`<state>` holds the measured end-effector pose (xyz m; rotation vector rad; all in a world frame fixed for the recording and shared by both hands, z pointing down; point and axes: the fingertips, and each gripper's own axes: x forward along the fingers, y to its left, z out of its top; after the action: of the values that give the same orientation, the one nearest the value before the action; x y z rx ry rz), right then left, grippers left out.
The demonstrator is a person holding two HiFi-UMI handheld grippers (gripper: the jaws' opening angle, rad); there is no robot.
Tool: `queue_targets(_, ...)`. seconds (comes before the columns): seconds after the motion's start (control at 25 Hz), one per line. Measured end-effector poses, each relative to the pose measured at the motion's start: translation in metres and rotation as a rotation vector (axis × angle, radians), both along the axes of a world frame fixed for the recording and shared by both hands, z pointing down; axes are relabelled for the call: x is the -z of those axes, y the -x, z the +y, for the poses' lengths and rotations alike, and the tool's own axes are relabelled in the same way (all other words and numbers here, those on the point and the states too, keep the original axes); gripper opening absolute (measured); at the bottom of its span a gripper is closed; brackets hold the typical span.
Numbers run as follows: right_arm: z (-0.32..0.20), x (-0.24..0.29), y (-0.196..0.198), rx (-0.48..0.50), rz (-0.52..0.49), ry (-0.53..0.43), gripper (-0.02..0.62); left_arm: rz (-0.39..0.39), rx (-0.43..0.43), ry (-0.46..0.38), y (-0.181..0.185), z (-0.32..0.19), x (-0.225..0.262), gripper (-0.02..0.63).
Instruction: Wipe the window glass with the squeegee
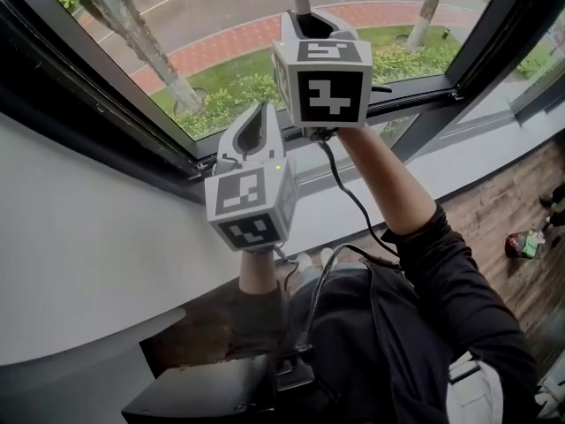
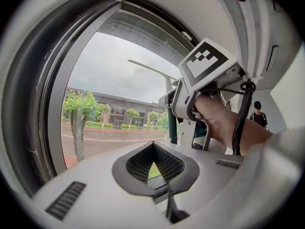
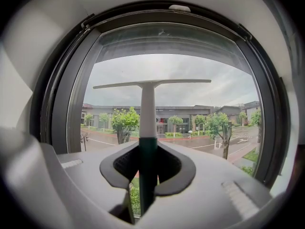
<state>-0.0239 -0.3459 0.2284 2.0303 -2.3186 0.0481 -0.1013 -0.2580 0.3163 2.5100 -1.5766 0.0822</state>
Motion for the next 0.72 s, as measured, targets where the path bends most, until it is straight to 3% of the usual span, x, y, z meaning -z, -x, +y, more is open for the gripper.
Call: queue_targets(0.72, 0.008, -0.056, 0.007, 0.016, 0.003, 0.089, 0.065, -0.009, -0.014, 0.050, 0.000, 0.014, -0.026, 0.000)
